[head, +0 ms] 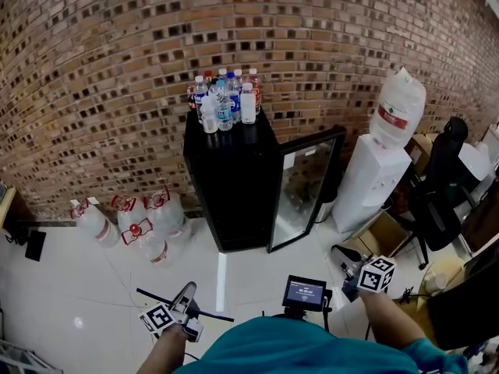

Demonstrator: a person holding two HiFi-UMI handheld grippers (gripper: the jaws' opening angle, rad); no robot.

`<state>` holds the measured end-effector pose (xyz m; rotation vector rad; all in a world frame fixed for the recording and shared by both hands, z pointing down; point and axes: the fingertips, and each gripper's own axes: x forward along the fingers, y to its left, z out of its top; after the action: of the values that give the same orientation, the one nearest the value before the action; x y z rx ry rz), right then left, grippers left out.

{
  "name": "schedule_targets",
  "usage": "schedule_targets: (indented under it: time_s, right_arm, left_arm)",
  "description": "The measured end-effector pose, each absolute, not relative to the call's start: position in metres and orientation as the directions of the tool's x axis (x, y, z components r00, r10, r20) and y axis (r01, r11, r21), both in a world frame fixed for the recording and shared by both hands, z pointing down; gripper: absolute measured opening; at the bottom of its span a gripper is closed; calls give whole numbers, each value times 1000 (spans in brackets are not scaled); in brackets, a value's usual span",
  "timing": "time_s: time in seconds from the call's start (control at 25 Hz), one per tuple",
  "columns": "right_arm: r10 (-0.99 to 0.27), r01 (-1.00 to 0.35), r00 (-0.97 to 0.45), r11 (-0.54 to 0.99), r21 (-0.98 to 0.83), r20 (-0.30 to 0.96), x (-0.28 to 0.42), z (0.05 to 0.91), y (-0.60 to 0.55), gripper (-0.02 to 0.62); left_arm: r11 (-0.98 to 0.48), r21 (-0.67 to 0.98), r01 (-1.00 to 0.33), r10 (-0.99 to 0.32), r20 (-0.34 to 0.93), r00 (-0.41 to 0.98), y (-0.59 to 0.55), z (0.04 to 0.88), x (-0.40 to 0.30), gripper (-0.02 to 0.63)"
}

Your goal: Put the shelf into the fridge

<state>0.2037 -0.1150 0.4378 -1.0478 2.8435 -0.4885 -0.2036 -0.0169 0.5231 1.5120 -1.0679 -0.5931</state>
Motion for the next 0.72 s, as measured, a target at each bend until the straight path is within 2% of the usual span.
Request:
schedule_targets:
  time_s: [0.24,0.44,0.64,0.72]
  right_arm:
    - [-550,-525,-835,801,-287,-6,217,483,-263,2]
    - [-445,-441,-895,878,-186,21,205,536,-376,2]
    - [-424,-424,-905,901,-94,23,163,598,-453,2]
    - [-433,-432,-901,899,-73,8,147,631,-476,2]
  left_arm:
    - [81,938,-337,-909,209,362,-132,572,-169,35]
    - [112,929,-351,-935,219,281,-234,644,-155,35]
    - [118,919,-377,-921,243,303,-325,747,-168,35]
    - [4,929,-369,-920,148,363,-359,780,-165,35]
